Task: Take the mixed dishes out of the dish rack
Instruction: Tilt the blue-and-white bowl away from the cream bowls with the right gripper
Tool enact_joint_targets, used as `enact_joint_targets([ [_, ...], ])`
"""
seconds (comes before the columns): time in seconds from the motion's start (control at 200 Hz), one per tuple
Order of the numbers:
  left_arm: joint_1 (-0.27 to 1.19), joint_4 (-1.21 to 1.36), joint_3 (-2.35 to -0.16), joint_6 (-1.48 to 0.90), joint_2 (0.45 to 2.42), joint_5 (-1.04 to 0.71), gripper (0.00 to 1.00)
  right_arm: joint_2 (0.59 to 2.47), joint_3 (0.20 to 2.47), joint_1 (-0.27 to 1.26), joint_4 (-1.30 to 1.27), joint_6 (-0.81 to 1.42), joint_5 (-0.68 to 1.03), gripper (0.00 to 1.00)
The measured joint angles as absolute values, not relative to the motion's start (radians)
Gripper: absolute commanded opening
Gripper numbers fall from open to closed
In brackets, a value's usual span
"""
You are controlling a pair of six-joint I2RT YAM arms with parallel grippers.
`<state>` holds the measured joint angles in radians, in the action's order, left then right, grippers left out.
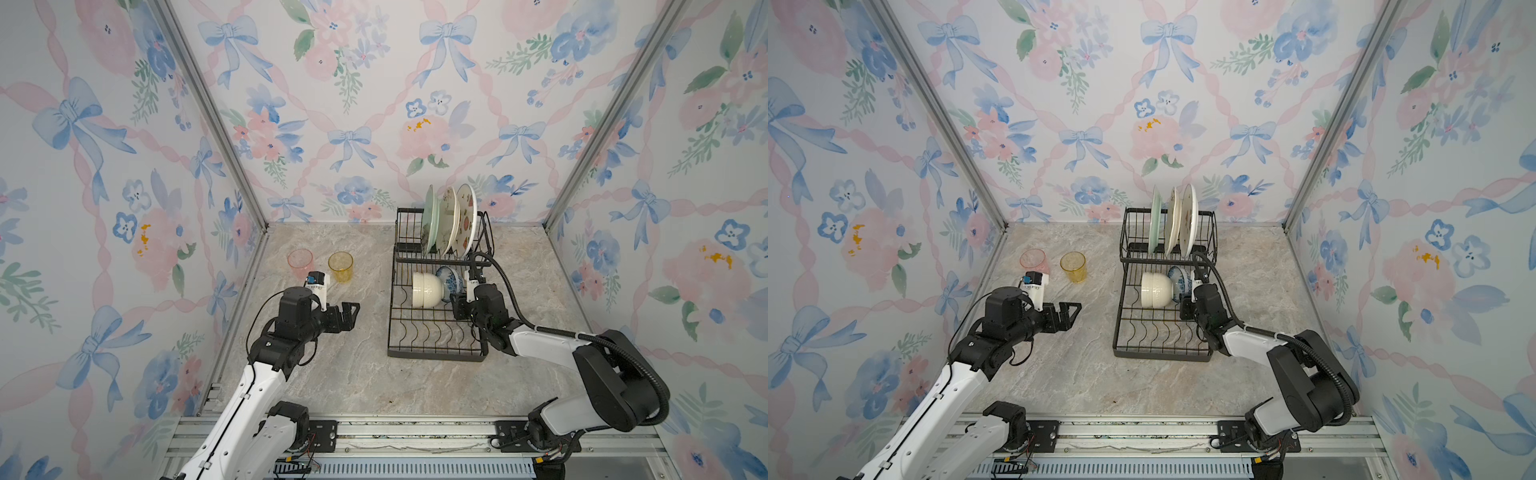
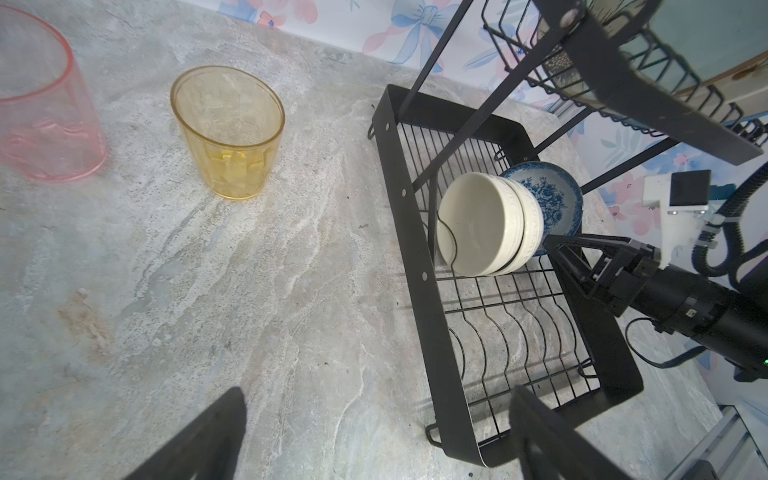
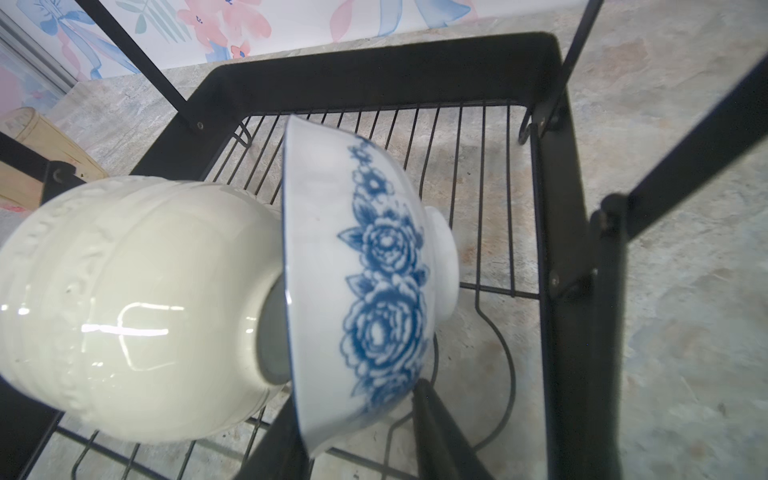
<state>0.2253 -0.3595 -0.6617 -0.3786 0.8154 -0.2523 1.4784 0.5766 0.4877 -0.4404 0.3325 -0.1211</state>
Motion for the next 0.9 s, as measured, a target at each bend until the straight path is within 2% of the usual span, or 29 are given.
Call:
enact_joint_targets([
  [0.27, 0.225, -0.36, -0.661, -0.379, 0.815, -0.253, 0.98, 1.449, 0.577, 0.488, -0.403, 0.343, -0.161, 0.29],
  [0.415, 0.225, -0.36, -0.659, -0.379, 0.815, -0.252, 0.98, 1.449, 0.577, 0.488, -0.379, 0.359, -0.196, 0.19],
  [0.635, 0.225, -0.36, -0.659, -0.379, 0.815, -0.252, 0.98, 1.449, 0.578, 0.501, -0.35, 0.375, -0.249, 0.16],
  [0.74, 0.225, -0.36, -0.658, -0.379, 0.815, -0.252, 0.98, 1.449, 0.581, 0.501, -0.334, 0.382, -0.274, 0.17],
  [0.83, 0.225, -0.36, -0.658, -0.379, 0.815, -0.252, 0.98, 1.449, 0.593, 0.501, -0.309, 0.398, -0.29, 0.3],
  [0.9, 0.225, -0.36, -0.658, -0.379, 0.815, -0.252, 0.98, 1.448, 0.598, 0.502, -0.299, 0.403, -0.297, 0.34],
])
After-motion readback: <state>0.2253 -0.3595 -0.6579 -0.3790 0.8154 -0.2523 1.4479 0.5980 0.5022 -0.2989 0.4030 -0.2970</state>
